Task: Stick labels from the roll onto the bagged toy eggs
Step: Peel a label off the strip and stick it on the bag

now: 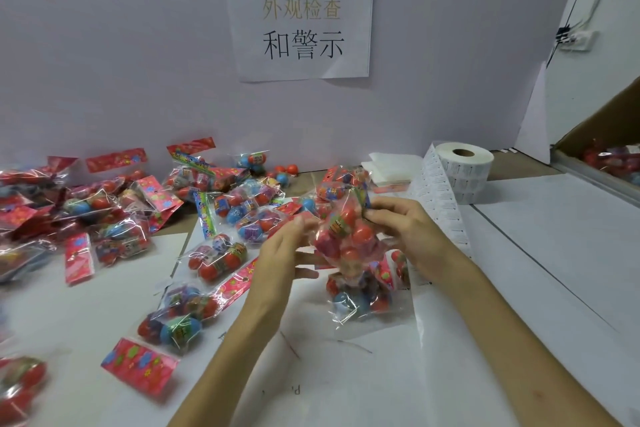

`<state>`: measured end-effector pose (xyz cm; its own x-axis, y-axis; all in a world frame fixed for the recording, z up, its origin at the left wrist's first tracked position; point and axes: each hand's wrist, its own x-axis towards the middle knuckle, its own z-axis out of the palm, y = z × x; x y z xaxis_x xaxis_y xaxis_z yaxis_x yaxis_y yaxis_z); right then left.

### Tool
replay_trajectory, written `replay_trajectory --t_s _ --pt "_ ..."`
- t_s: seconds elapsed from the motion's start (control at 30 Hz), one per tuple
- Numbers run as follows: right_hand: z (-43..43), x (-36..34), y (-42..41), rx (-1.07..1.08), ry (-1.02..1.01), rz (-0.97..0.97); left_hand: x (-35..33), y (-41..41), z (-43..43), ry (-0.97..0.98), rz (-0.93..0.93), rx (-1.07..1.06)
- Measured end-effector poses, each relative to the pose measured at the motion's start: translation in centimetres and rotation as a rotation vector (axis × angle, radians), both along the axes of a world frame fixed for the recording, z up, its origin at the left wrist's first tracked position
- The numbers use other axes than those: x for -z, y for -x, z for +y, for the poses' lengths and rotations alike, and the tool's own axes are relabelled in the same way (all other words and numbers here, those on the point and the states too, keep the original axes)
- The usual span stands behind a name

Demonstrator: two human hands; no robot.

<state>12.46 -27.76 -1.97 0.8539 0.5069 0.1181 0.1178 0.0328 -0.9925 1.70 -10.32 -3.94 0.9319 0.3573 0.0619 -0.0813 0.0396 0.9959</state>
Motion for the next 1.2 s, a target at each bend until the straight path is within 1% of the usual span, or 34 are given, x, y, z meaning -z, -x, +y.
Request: replay_trajectory --t_s 0.03,0.07,0.17,0.23,0.3,0.37,0.43,0.53,0.6,0.7,0.8,0.9,1.0,1.1,1.2 --pt "0.0 0.2 0.1 -0.021 0.014 -0.011 -0.2 0.1 0.0 0.047 0.024 0.047" --pt "0.0 0.4 0.3 -0.046 0.031 -0.026 -0.3 0.2 -0.1 0.032 0.028 0.081" --pt "-0.1 0.8 0.8 -0.135 0.09 -0.105 0.0 0.4 -0.4 -0.103 -0.001 0.131" --pt "0.0 0.8 1.0 -0.139 0.119 -0.148 0.1 0.7 -0.5 -0.136 -0.011 0.197" --pt "0.3 0.9 1.2 -0.109 0.107 -0.172 -0.1 0.9 -0.7 -0.121 -0.009 0.219" --pt "0.6 0.9 1.3 -0.063 0.072 -0.147 -0.1 0.9 -0.8 -0.104 0.004 0.168" --pt "0.7 1.0 1.4 -0.035 0.073 -0.076 -0.1 0.9 -0.7 -0.076 0.012 0.106" --pt "0.7 1.0 1.5 -0.09 0.112 0.049 -0.1 0.7 -0.4 -0.019 0.018 0.016" --pt "0.8 1.2 1.8 -0.136 0.133 0.058 -0.1 0.7 -0.4 -0.002 0.001 -0.041" --pt "1.0 1.6 2.2 -0.163 0.102 0.019 -0.1 0.6 -0.3 0.006 -0.028 -0.097" --pt "1.2 1.6 2.5 -0.15 0.084 0.005 -0.2 0.6 -0.4 0.035 -0.034 -0.107" --pt "1.3 1.5 2.5 -0.152 0.003 0.077 -0.3 0.6 -0.5 0.069 -0.027 -0.105" --pt "1.4 1.7 2.4 -0.153 -0.017 0.105 -0.5 0.7 -0.4 0.096 -0.035 -0.093" --pt "1.4 2.1 2.3 -0.135 -0.023 0.137 -0.4 0.8 -0.4 0.089 -0.024 -0.07" --pt "1.1 2.1 2.3 -0.127 -0.066 0.13 -0.2 0.7 -0.5 0.061 0.008 -0.052"
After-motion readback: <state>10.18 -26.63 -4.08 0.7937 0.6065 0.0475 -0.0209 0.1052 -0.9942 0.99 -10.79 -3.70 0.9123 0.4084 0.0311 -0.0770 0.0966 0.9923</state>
